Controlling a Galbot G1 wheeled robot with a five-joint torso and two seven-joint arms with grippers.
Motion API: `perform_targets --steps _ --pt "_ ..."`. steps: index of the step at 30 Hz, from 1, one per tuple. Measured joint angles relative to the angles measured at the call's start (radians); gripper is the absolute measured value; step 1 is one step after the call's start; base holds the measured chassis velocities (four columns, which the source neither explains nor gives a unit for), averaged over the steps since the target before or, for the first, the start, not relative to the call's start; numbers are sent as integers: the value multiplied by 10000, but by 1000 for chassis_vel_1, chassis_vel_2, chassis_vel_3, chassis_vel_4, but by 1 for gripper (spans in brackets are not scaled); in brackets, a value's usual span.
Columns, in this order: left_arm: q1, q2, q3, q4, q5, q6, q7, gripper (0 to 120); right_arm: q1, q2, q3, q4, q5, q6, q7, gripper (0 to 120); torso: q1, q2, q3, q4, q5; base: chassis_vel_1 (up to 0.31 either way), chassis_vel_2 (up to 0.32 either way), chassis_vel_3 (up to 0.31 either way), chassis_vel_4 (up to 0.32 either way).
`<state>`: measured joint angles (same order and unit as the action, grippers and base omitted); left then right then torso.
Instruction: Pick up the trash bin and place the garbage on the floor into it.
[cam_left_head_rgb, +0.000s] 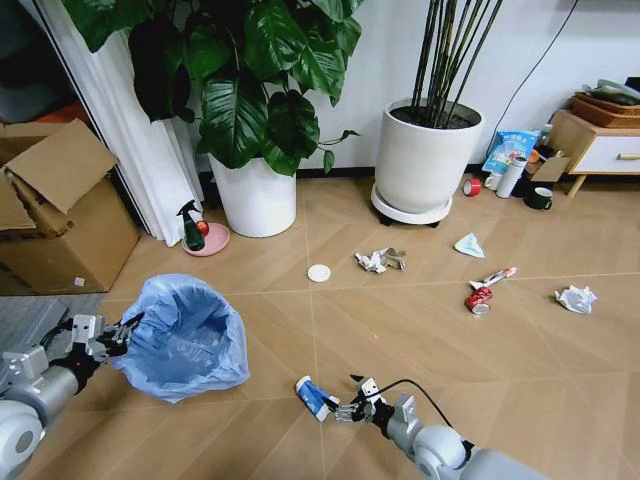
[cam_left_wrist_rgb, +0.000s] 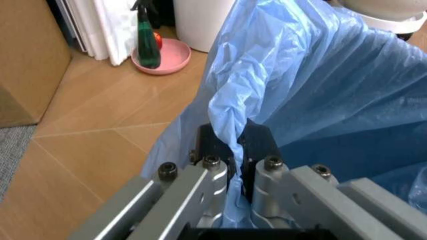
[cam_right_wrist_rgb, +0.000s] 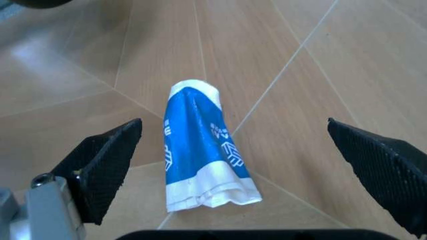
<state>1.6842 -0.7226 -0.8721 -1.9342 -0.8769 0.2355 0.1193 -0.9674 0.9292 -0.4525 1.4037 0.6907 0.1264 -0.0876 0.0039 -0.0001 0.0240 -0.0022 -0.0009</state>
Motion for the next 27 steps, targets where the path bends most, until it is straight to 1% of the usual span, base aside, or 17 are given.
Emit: perform_targets --steps 5,9,13,17,25,26,27 --pt "-9 -2 -3 -6 -5 -5 2 0 215 145 -276 -198 18 -41 -44 100 0 0 0 -1 0 0 0 0 0" --pt "-17 -2 -18 -18 -30 -6 1 0 416 482 -552 -709 -38 -65 -93 100 0 0 0 0 1 0 0 0 0" --pt "-17 -2 -20 -21 -37 -6 2 0 497 648 -638 -1027 -112 -51 -124 100 0 0 0 -1 0 0 0 0 0" --pt "-37 -9 -10 -11 -38 -6 2 0 677 980 -708 -1564 -222 20 -178 100 0 0 0 0 0 0 0 0 0" --pt "-105 0 23 39 -61 -6 2 0 907 1371 -834 -2092 -364 79 -200 100 0 0 0 -1 0 0 0 0 0" --pt "-122 13 23 39 -77 -6 2 0 957 1472 -854 -2202 -376 80 -210 96 0 0 0 0 0 0 0 0 0" --pt "-122 13 23 39 -77 -6 2 0 957 1472 -854 -2202 -376 80 -210 96 0 0 0 0 0 0 0 0 0"
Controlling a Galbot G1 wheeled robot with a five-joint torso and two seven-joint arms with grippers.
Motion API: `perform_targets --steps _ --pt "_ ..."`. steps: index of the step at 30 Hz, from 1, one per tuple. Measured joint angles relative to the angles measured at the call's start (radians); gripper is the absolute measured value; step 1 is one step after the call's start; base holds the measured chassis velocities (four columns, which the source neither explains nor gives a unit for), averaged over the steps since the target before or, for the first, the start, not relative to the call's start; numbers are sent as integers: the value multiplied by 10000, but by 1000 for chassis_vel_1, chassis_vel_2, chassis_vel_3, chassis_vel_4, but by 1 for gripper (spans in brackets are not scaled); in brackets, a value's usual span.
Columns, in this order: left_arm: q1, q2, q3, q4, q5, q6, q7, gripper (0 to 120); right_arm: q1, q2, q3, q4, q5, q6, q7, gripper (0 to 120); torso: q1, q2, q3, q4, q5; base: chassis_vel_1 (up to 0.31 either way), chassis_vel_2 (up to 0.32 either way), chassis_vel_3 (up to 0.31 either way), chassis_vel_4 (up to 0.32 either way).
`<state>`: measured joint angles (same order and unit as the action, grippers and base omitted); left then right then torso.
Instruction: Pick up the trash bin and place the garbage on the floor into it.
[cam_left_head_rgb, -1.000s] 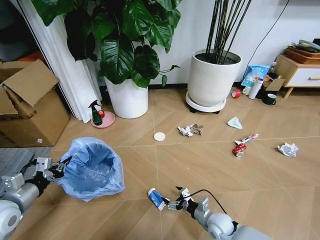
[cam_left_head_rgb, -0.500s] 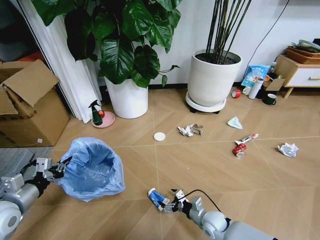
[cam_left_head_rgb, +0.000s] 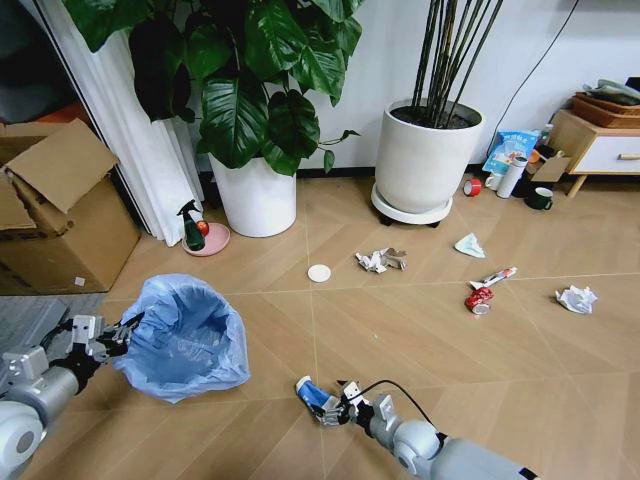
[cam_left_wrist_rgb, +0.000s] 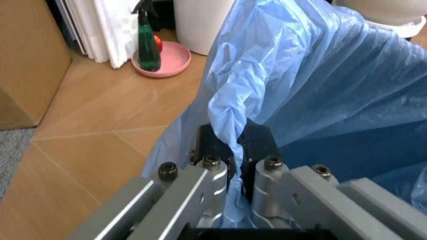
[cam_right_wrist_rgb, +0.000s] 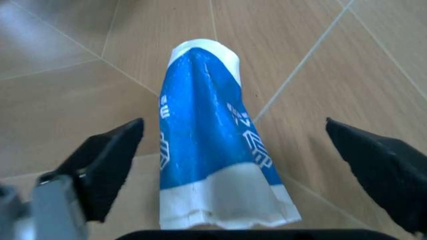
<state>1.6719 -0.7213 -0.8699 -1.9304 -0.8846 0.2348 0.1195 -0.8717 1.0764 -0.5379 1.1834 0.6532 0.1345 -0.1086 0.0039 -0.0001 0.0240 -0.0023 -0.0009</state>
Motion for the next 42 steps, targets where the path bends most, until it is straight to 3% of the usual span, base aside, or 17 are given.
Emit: perform_targets --steps 7,22,27,38,42 --pt "0 11 -3 0 -36 -2 1 0 83 358 -27 -329 -102 43 -88 68 0 0 0 0 0 0 0 0 0" --pt "-47 14 -5 10 -82 -8 6 0 8 249 114 -331 -223 38 -73 13 0 0 -1 0 2 0 0 0 0" --pt "-41 1 3 6 -88 -8 6 0 -100 208 243 -275 -265 42 -64 0 0 0 -1 0 3 0 0 0 0" --pt "-20 44 14 -27 -124 -8 59 0 -475 101 852 6 -396 46 55 0 0 0 0 -1 2 0 0 0 0" --pt "-21 179 52 9 -160 -9 129 0 -793 -187 1422 683 -642 66 200 0 0 0 0 0 3 0 0 0 0"
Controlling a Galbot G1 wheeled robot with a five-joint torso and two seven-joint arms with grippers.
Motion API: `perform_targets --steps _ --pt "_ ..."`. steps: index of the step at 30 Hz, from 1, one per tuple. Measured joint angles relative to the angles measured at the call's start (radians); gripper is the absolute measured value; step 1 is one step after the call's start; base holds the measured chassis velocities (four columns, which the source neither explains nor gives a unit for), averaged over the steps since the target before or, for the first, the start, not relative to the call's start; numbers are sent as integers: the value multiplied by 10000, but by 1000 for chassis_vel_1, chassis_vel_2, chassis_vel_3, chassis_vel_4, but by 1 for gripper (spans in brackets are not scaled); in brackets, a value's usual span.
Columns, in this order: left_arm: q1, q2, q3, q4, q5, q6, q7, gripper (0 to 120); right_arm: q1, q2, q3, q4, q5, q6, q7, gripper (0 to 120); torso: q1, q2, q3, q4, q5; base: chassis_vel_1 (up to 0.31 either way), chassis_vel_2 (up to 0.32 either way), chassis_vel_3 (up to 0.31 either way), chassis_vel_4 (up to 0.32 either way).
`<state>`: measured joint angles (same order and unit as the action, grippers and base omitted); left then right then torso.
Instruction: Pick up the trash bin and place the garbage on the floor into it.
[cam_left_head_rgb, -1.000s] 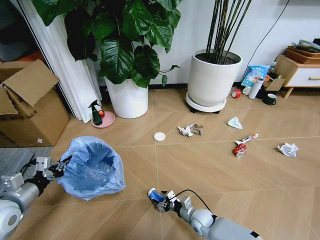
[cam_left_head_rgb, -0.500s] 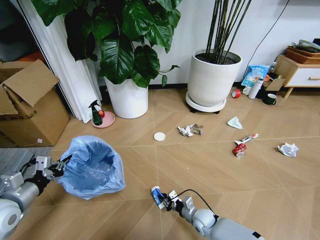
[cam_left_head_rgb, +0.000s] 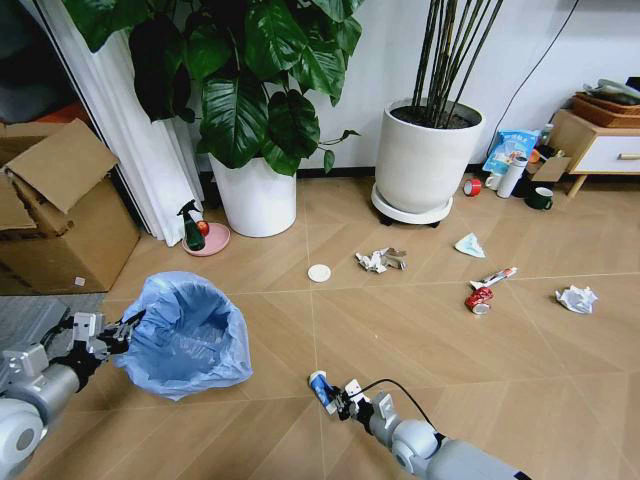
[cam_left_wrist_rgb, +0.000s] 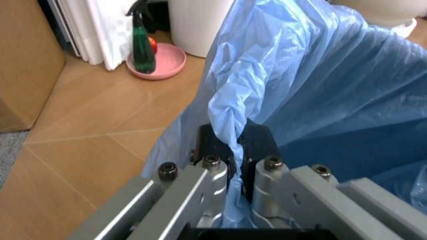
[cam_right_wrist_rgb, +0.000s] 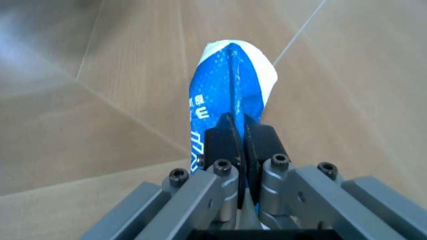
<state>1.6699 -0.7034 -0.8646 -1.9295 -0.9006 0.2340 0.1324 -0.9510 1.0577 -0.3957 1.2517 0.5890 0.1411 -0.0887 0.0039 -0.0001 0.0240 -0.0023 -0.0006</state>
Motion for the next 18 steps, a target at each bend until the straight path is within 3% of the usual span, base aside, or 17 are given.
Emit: perform_targets --steps 10,13,18 --pt "-161 513 394 78 -124 2 37 0 -737 -723 1782 2104 -235 105 260 0 0 0 0 -1 -1 0 0 0 0" --pt "-389 877 661 180 -232 35 56 0 -1053 -1013 2898 3437 -131 84 417 0 0 0 0 -1 -1 0 0 0 0" --pt "-550 1180 762 302 -380 44 216 0 -994 -1307 3447 5085 233 -99 596 0 0 0 -1 -3 -1 0 0 0 0"
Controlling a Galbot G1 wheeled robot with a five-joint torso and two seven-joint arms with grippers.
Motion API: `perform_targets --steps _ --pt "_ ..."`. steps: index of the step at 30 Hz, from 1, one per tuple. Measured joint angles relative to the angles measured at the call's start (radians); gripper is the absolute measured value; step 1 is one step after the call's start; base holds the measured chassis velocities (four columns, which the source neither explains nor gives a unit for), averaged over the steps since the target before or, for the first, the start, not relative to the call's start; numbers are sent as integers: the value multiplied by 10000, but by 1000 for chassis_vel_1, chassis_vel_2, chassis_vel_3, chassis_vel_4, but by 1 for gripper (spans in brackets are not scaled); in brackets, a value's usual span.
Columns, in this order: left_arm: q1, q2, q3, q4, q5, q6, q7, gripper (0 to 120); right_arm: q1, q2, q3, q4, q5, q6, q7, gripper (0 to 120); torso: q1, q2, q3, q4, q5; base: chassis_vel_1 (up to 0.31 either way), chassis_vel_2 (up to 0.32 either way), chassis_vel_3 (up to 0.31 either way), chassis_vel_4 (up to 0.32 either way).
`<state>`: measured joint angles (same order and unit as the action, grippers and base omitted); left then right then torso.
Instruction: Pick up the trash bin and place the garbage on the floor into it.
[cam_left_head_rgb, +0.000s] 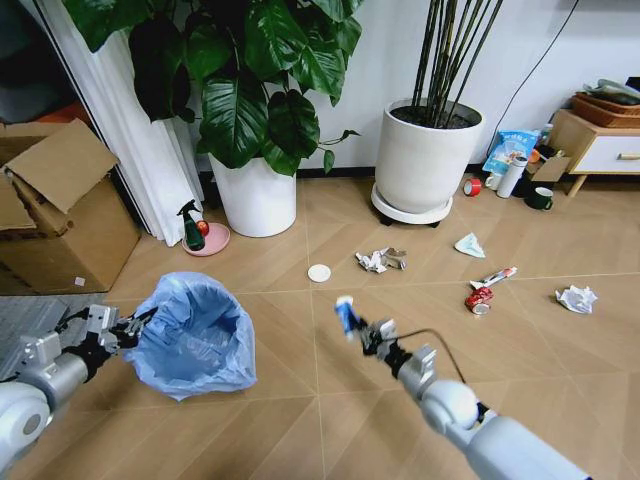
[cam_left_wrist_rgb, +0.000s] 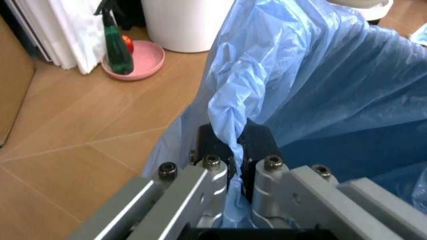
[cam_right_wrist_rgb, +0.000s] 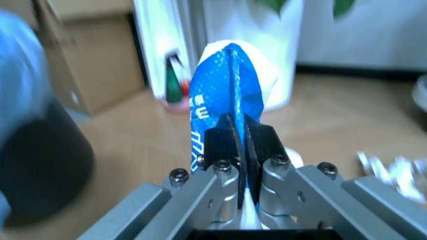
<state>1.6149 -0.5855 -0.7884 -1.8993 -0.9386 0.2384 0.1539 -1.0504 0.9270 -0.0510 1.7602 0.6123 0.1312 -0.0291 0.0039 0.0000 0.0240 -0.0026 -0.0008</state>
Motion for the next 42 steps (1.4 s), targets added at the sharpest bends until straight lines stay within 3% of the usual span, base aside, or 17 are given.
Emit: perform_targets --steps 13,19,22,30,42 --pt "47 71 -60 -132 -64 -26 230 0 2480 -12 -1932 1018 1323 -4 101 0 0 0 0 3 -1 0 0 0 0" --pt "70 179 -61 -188 -75 -31 237 0 3892 628 -3223 811 1674 96 -92 0 0 0 1 4 -2 0 0 0 0" --pt "146 126 -78 -220 -53 -72 306 0 4495 1453 -3974 261 1690 172 -184 0 0 -1 1 3 -3 0 0 0 0" --pt "335 4 -186 -348 -35 -119 337 0 4796 2939 -4923 -468 1482 211 -261 0 -1 -1 0 7 -3 0 0 0 0" --pt "274 107 -214 -623 -243 -128 322 0 4891 3175 -5320 -731 1278 168 -208 3 -1 0 0 3 1 0 0 0 0"
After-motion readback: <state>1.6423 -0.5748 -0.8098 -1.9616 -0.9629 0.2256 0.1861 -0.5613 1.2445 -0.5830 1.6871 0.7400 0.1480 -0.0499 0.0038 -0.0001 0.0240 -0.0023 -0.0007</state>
